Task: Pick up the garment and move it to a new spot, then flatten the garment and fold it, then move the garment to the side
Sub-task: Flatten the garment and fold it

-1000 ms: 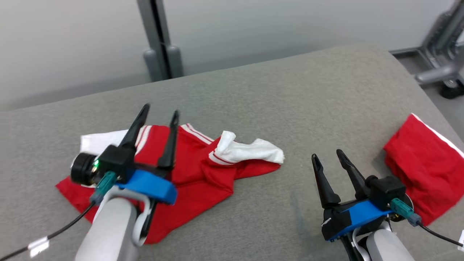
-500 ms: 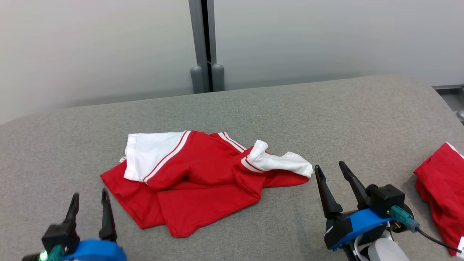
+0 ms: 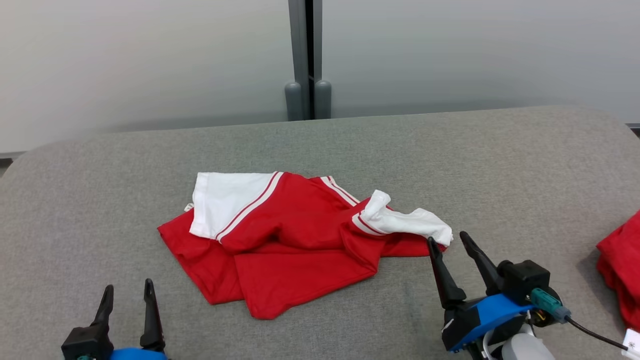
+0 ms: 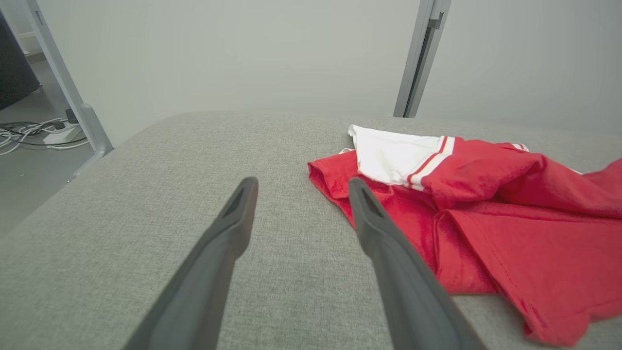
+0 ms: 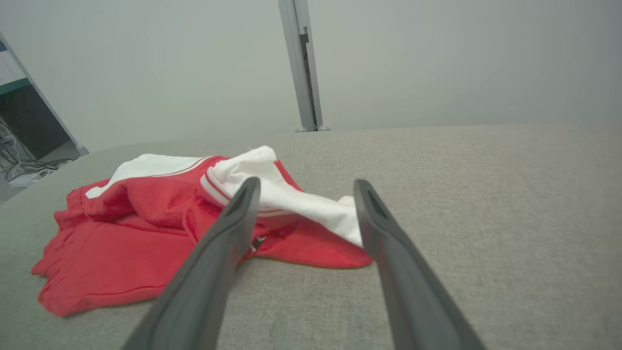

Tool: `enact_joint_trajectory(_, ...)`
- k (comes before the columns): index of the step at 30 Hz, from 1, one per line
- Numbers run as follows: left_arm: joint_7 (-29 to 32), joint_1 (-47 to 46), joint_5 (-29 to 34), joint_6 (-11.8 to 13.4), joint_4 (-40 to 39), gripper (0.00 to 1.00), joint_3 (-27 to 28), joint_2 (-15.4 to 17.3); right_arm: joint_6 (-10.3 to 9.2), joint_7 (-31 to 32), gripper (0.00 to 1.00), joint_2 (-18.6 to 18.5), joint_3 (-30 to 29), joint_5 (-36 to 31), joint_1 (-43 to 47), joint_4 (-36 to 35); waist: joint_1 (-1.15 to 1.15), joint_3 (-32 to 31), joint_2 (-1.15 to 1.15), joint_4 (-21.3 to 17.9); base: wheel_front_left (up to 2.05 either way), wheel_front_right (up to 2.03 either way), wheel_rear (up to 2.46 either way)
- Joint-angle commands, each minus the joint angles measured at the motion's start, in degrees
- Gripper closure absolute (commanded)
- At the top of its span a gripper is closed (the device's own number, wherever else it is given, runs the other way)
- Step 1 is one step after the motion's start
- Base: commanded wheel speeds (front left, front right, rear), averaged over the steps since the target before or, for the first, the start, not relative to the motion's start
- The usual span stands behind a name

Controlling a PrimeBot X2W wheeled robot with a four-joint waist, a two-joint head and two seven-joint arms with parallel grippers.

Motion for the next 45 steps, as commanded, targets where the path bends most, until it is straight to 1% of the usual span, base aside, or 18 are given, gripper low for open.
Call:
enact_joint_trajectory(1,-0.2,-1.3,0.5,-0.5,0.0,0.00,-0.3,-0.3,0.00,-0.2,0.00,-0.2,0.6,0.6,-1.4,0.3,0.00,0.7,0.01,0.8,0.00,0.00,0.00)
enact_joint_trajectory(9,-0.2,-2.7,1.6,-2.4,1.3,0.00,-2.1,-1.1,0.01,-0.2,0.00,-0.1,1.9,4.7,-6.6,4.1,0.00,2.7,0.01,5.1,0.00,0.00,0.00)
enact_joint_trajectory(14,-0.2,-3.2,1.8,-2.9,2.1,0.00,-2.5,-1.2,0.01,-0.2,0.00,-0.2,1.1,10.9,-11.1,10.2,0.00,3.8,0.01,8.5,0.00,0.00,0.00)
enact_joint_trajectory(19,-0.2,-3.9,1.8,-3.2,2.3,0.00,-2.7,-1.2,0.01,-0.2,0.00,-0.2,0.2,15.4,-15.0,15.5,0.00,5.0,0.01,11.1,0.00,0.00,0.00)
enact_joint_trajectory(21,-0.2,-4.0,1.7,-3.3,2.3,0.00,-2.6,-1.1,0.01,-0.2,0.07,-0.1,0.4,16.1,-16.6,17.4,0.00,5.4,0.01,11.8,0.00,0.00,0.00)
enact_joint_trajectory(22,-0.2,-4.0,1.7,-3.4,2.3,0.00,-2.6,-1.1,0.01,-0.2,0.15,-0.2,0.4,16.8,-17.0,18.7,0.00,5.5,0.01,12.0,0.00,0.00,0.00)
enact_joint_trajectory(24,-0.2,-4.1,1.6,-3.4,2.1,0.00,-2.7,-1.2,0.01,-0.2,0.55,-0.2,0.7,17.6,-17.9,20.5,0.00,5.7,0.01,12.3,0.00,0.00,0.00)
enact_joint_trajectory(25,-0.2,-4.1,1.6,-3.4,2.1,0.00,-2.7,-1.2,0.01,-0.2,0.55,-0.2,0.7,17.6,-17.9,20.5,0.00,5.7,0.01,12.3,0.00,0.00,0.00)
enact_joint_trajectory(26,-0.2,-4.3,1.6,-3.5,2.1,0.00,-2.6,-1.2,0.01,-0.2,0.93,-0.2,0.9,18.1,-18.3,20.9,0.00,5.9,0.01,12.3,0.00,0.00,0.00)
enact_joint_trajectory(27,-0.2,-4.5,1.5,-3.5,2.0,0.00,-2.6,-1.2,0.01,-0.2,1.00,-0.2,0.9,18.8,-18.4,21.2,0.00,6.0,0.01,12.4,0.00,0.00,0.00)
enact_joint_trajectory(31,-0.2,-5.0,1.3,-3.3,1.9,0.00,-2.7,-1.4,0.01,-0.2,1.00,-0.2,0.4,18.5,-19.3,19.8,0.00,6.3,0.01,12.0,0.00,0.00,0.00)
enact_joint_trajectory(34,-0.2,-5.2,1.3,-3.4,1.9,0.00,-3.0,-1.4,0.01,-0.2,1.00,-0.2,-0.9,17.0,-19.5,16.6,0.00,6.3,0.01,11.3,0.00,0.00,0.00)
enact_joint_trajectory(37,-0.2,-5.1,1.1,-3.4,1.6,0.00,-3.9,-1.5,0.01,-0.2,1.00,-0.2,-3.3,14.4,-18.9,10.2,0.00,6.0,0.01,10.1,0.00,0.00,0.00)
enact_joint_trajectory(39,-0.2,-4.9,1.0,-3.4,1.3,0.00,-4.3,-1.4,0.01,-0.2,1.00,-0.2,-4.9,13.0,-16.8,5.4,0.00,5.8,0.01,8.8,0.00,0.00,0.00)
enact_joint_trajectory(43,-0.2,-4.4,0.5,-3.4,1.3,0.00,-4.0,-1.4,0.01,-0.2,1.00,-0.2,-7.5,12.2,-11.9,-3.4,0.00,5.2,0.01,5.4,0.00,0.00,0.00)
enact_joint_trajectory(45,-0.2,-4.1,0.5,-3.4,1.2,0.00,-3.9,-1.2,0.01,-0.2,1.00,-0.2,-8.8,12.6,-8.3,-6.6,0.00,5.0,0.01,3.5,0.00,0.00,0.00)
